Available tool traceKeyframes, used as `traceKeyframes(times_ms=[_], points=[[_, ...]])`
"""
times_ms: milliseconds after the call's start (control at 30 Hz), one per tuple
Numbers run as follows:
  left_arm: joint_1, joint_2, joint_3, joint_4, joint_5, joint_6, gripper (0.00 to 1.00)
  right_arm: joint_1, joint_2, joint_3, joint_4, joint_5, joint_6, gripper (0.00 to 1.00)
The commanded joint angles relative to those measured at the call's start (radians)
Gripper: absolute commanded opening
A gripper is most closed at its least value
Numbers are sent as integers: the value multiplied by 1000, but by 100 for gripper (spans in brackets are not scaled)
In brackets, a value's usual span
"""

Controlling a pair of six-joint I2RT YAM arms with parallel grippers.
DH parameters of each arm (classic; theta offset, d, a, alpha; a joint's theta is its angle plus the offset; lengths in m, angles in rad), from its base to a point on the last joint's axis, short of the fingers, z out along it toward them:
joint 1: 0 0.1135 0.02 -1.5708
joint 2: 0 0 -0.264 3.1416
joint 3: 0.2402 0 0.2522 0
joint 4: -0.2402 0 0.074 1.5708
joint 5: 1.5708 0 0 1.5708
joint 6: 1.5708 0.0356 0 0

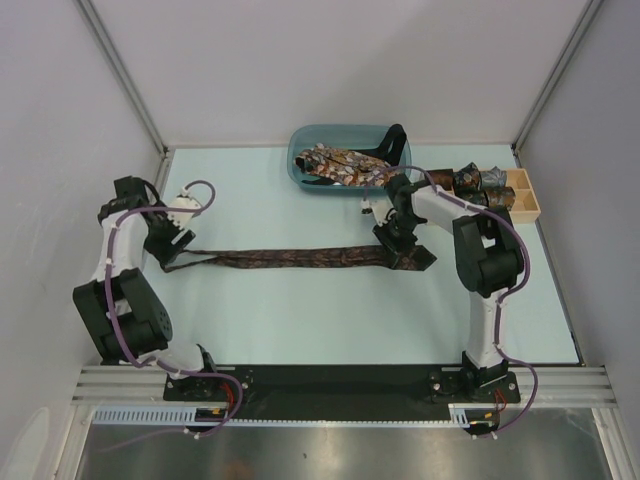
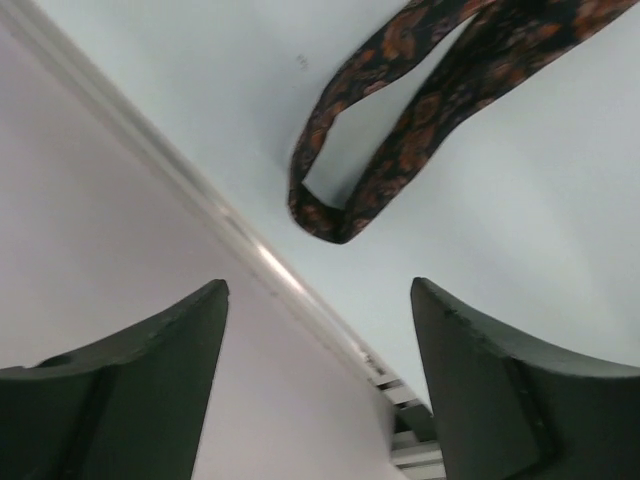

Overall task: Roll the ties
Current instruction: Flatten out the tie at the center of the board.

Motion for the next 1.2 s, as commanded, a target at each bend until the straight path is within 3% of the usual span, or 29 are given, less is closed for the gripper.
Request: traceKeyframes(times_ms=[0,300,400,533,733,900,1000,1100,1133,1167], points=[[-28,14,20,-89,157,-50,82,-63,45,-71,-86,195,-91,21],[-260,8,-38,8,222,-62,87,-135,-24,32,-226,60,-136,23],[-294,45,2,16,230,-76,87,-164,-69,70,-273,8,-135,30],[-303,62,37,29,248,-85,87,-187,-142,14,-182,75,-139,46],[-303,63,65,71,263,-123,88,-188,-101,-39,-68,184,-136,48],[-300,-33,-21,141,277,-145,89,-190,-55,-49,36,262,-127,48],[-294,-82,-82,207,256,-148,89,-188,-24,-59,50,270,-141,43],[-283,-127,-108,226,256,-163,89,-198,-38,-117,61,273,-162,27],[-280,-144,-110,229,263,-166,89,-202,-46,-134,70,305,-170,14],[-279,-150,-113,230,271,-174,88,-211,-56,-163,72,307,-177,9]])
